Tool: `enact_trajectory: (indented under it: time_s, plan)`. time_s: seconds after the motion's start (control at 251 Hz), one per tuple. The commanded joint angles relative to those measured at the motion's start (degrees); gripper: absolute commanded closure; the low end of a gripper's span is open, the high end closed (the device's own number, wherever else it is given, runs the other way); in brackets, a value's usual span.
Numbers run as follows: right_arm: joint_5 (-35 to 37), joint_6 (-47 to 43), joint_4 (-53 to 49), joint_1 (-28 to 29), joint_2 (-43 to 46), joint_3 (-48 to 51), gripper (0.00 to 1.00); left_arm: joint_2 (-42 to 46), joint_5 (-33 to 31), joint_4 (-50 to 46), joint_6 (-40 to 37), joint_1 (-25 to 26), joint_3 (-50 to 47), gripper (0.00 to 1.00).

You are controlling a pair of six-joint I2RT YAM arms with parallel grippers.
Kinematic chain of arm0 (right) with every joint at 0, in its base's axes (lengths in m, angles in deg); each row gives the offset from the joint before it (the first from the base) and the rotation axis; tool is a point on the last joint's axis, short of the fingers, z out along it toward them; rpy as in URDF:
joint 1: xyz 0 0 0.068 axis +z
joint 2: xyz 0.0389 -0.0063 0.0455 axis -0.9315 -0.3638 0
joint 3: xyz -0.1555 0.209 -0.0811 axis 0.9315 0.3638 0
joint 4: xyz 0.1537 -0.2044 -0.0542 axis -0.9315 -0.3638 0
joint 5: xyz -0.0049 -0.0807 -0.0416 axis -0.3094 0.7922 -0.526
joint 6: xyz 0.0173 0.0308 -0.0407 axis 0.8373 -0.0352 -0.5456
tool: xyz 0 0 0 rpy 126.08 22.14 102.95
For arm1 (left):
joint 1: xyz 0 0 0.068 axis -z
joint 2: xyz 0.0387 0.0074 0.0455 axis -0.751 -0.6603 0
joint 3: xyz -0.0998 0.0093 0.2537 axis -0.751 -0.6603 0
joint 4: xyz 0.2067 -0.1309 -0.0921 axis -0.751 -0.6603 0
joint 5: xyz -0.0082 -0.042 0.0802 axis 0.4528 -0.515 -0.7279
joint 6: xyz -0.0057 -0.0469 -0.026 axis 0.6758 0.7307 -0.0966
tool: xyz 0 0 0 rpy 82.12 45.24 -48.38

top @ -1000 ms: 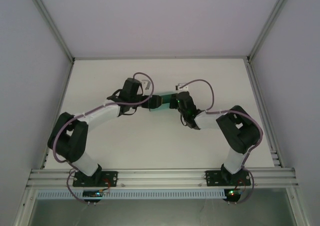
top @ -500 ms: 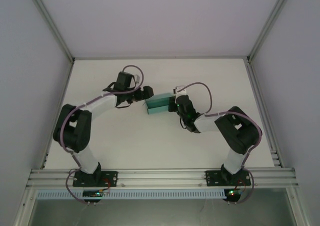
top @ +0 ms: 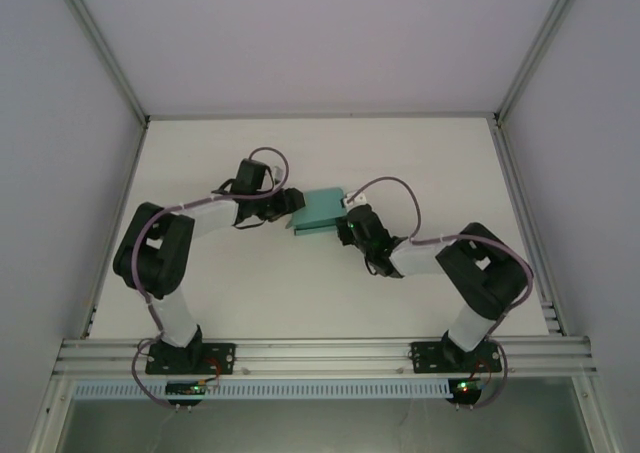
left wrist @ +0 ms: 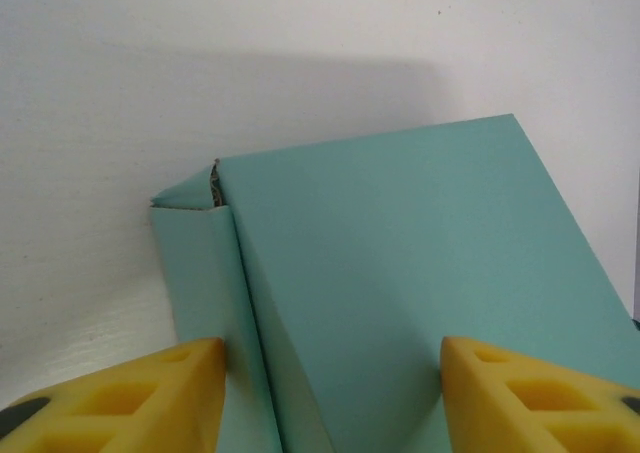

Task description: Assemble paper box

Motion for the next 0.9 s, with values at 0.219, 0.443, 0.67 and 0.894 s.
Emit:
enact_trajectory:
  time_s: [0.219, 0.443, 0.67, 0.894]
  plan:
    - [-6.48, -1.36, -23.18, 0.15, 15.34, 2.03, 0.46, -6.13, 1.22, 1.33, 0.55, -0.47, -1.19, 0.52]
    - [-15.01, 1.34, -23.73, -5.53, 26.03, 5.24, 0.13, -8.47, 4.81, 4.21, 1.15, -2.69, -2.36, 0.64]
    - [-29.65, 8.96, -25.37, -15.47, 22.39, -1.93, 0.01, -9.61, 11.16, 13.1, 3.0, -5.65, -6.42, 0.71]
    - [-39.75, 12.97, -33.33, -19.31, 8.84, -14.99, 0.0, -11.11, 15.91, 22.62, 6.88, -8.37, -10.61, 0.78]
